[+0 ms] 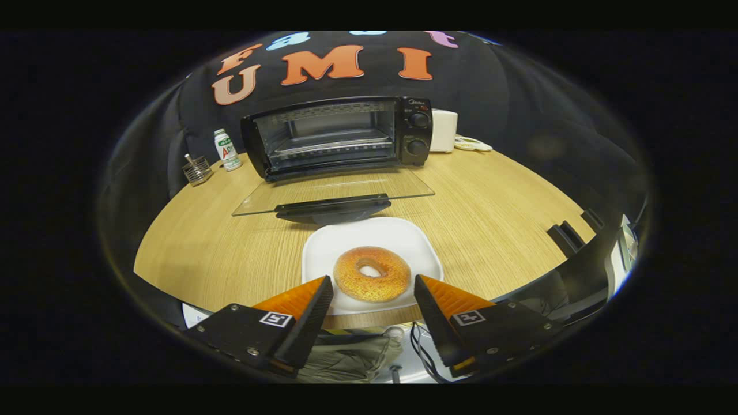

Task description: Open the toaster oven, put the food inside, and close the toaster oven door.

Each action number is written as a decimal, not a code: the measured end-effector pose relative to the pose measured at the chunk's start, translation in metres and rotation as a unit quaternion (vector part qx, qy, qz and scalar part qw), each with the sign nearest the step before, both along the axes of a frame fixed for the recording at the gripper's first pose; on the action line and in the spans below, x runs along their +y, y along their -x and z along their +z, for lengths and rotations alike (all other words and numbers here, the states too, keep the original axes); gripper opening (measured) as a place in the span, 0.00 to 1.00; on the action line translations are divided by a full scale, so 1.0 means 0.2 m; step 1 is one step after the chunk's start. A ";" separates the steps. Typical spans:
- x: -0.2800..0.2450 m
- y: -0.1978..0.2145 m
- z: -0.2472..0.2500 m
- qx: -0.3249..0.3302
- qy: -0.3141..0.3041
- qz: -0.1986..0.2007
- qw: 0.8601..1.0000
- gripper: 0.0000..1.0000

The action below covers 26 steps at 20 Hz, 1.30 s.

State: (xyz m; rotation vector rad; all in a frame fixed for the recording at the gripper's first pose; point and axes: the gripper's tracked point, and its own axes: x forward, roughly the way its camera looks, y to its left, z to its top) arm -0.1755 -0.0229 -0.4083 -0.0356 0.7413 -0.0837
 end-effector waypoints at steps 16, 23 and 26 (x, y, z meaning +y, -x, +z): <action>0.04 -0.08 0.28 -0.030 -0.002 0.026 0.999 0.44; 0.11 -0.28 0.63 -0.097 -0.027 0.042 0.994 0.44; 0.13 -0.45 0.76 -0.128 -0.034 0.047 0.990 0.43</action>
